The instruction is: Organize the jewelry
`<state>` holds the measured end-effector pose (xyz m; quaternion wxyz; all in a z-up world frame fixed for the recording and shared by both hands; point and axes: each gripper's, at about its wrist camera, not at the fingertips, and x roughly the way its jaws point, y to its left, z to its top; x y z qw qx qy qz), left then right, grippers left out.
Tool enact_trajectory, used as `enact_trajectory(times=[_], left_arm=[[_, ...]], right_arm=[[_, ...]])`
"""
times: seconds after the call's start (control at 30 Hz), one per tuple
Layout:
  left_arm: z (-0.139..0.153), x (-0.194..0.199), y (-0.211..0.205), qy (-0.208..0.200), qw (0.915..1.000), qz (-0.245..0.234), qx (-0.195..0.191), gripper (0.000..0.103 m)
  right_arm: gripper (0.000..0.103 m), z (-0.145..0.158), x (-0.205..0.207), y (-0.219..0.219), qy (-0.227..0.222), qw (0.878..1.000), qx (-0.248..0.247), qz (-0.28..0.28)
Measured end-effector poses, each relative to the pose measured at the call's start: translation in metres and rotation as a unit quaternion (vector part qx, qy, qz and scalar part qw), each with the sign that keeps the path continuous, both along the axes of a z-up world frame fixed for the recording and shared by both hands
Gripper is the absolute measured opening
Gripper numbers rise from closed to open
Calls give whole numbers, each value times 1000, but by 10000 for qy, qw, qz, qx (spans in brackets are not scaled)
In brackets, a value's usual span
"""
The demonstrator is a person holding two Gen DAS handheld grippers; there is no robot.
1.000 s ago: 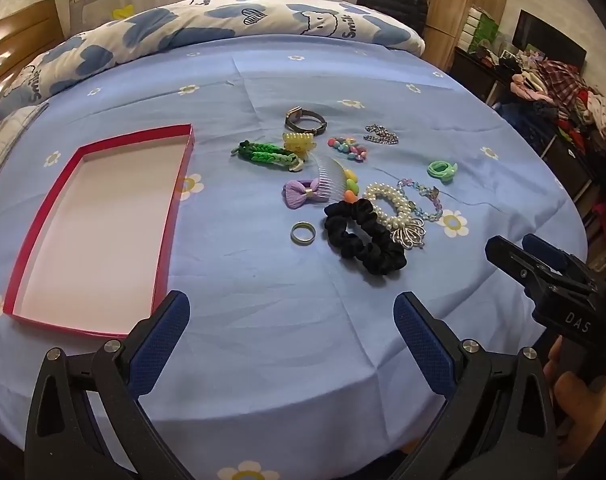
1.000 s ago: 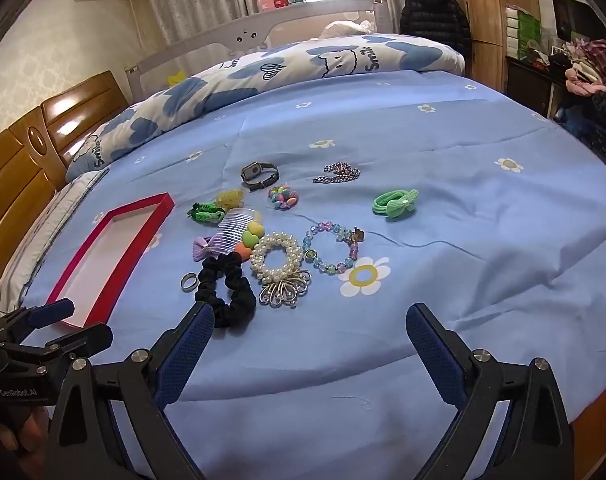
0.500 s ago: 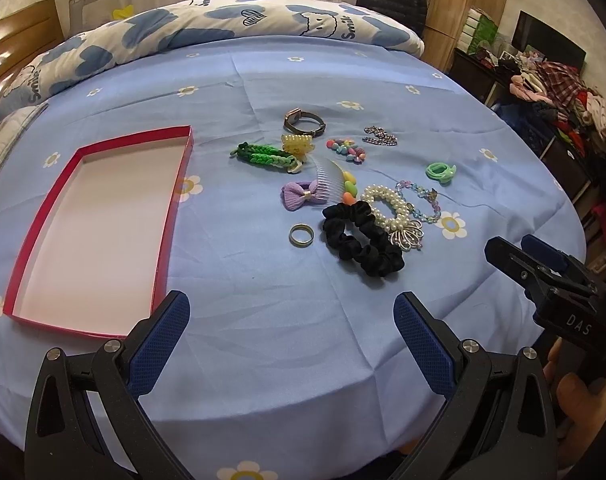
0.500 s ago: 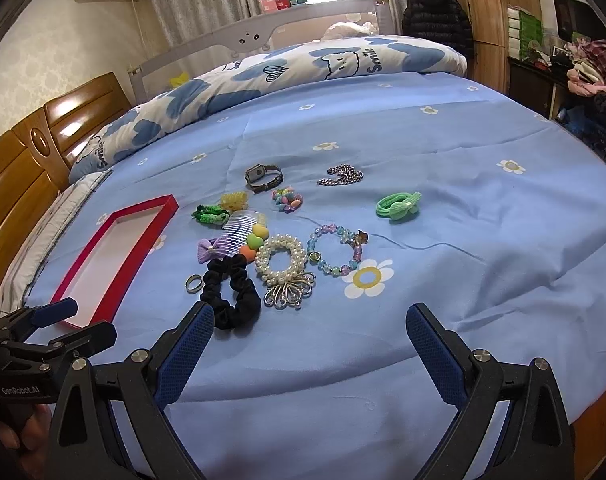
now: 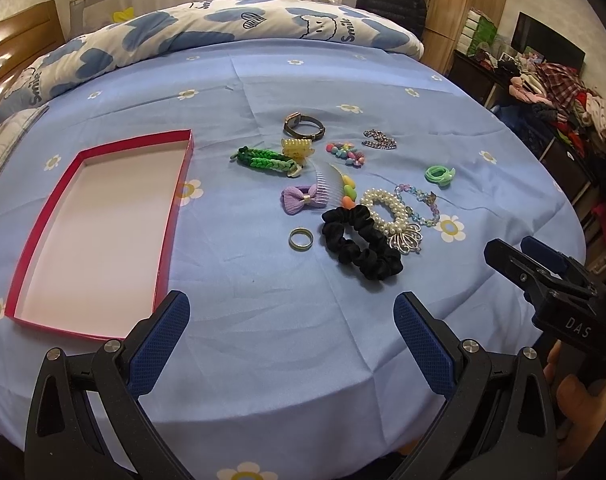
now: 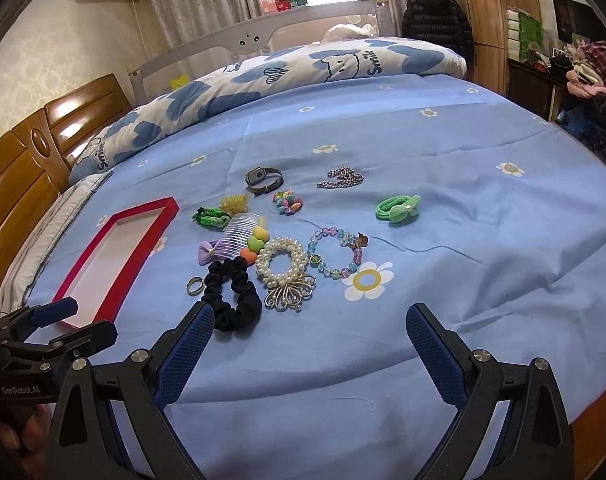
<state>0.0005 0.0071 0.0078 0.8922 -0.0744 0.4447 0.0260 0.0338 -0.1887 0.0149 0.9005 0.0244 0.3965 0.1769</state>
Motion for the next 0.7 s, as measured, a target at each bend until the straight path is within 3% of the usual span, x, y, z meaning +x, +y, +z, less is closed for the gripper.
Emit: enact_trajectory(times=[0.7], left_arm=[[0,1,-1,15,10000,-19,-22,103]], right_arm=[[98,1,-1,2,9,10000,13,8]])
